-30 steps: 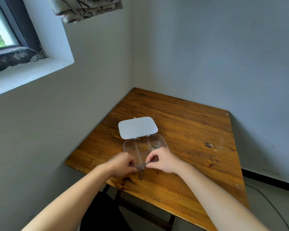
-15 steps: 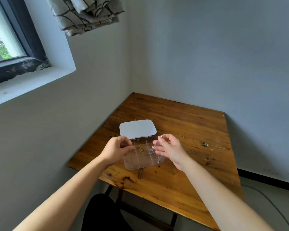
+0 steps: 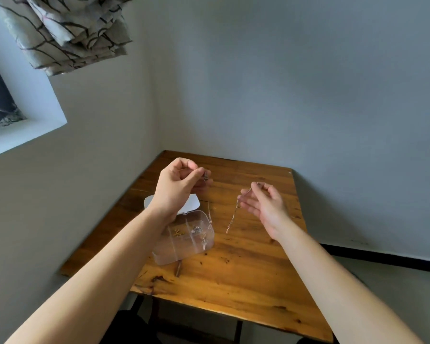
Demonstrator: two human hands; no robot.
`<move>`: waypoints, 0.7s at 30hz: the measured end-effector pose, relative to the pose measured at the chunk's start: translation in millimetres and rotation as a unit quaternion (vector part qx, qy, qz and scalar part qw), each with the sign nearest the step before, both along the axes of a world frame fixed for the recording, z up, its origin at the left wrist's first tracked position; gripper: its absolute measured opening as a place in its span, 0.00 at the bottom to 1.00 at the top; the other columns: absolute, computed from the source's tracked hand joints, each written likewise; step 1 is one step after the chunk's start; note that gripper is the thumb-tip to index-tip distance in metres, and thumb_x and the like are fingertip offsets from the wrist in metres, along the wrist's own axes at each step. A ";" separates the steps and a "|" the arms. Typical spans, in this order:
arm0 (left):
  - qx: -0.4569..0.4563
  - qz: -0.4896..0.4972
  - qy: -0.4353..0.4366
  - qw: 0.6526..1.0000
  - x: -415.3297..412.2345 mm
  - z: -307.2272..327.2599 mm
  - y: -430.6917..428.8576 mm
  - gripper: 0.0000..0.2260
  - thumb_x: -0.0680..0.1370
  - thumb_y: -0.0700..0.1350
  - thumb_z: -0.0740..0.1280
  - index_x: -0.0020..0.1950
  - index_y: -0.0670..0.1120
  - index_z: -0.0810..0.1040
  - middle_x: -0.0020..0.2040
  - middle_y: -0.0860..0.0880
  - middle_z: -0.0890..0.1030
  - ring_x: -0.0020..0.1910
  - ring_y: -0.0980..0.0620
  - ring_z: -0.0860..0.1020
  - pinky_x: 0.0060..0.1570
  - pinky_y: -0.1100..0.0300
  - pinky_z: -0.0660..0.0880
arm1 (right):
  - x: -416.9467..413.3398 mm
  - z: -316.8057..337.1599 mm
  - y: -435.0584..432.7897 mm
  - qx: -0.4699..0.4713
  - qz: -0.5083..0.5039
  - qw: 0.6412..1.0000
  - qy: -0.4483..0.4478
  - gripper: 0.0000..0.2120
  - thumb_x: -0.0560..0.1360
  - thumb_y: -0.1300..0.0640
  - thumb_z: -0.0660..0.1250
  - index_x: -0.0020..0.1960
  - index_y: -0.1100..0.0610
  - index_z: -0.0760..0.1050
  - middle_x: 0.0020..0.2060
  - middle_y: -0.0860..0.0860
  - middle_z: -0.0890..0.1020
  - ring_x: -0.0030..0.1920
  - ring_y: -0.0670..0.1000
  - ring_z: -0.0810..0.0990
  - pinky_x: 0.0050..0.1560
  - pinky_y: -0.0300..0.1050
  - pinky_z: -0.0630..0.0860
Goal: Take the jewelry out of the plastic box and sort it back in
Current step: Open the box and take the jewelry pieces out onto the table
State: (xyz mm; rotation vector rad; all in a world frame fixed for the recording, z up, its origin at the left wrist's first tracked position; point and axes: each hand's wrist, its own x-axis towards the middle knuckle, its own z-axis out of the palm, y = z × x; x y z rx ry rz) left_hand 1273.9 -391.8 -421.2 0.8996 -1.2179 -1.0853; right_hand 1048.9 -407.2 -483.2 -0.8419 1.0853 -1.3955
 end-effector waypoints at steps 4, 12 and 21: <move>0.001 -0.020 0.018 1.000 -30.3 2.4 -8.2 0.04 0.79 0.38 0.68 0.47 0.42 0.74 0.46 0.41 0.86 0.45 0.40 0.85 0.42 0.53 0.82 | -37.3 -2.3 4.1 0.002 -0.039 0.999 -0.011 0.12 0.80 0.55 0.69 0.61 0.59 0.74 0.49 0.58 0.87 0.50 0.58 0.88 0.48 0.49 0.85; 0.123 -0.030 -0.053 0.991 -75.9 -88.4 -13.2 0.03 0.78 0.37 0.69 0.47 0.41 0.75 0.44 0.41 0.86 0.45 0.42 0.85 0.44 0.50 0.83 | -81.9 -52.7 26.2 0.103 -0.075 0.986 0.106 0.10 0.81 0.55 0.68 0.60 0.57 0.76 0.49 0.57 0.86 0.46 0.52 0.88 0.46 0.44 0.84; 0.194 -0.026 -0.345 0.918 -81.1 -183.7 15.6 0.03 0.74 0.41 0.72 0.43 0.49 0.81 0.41 0.49 0.84 0.43 0.49 0.81 0.44 0.53 0.81 | -93.3 -117.2 46.0 0.173 0.027 0.851 0.495 0.09 0.78 0.56 0.72 0.58 0.54 0.83 0.54 0.50 0.86 0.52 0.48 0.83 0.54 0.40 0.79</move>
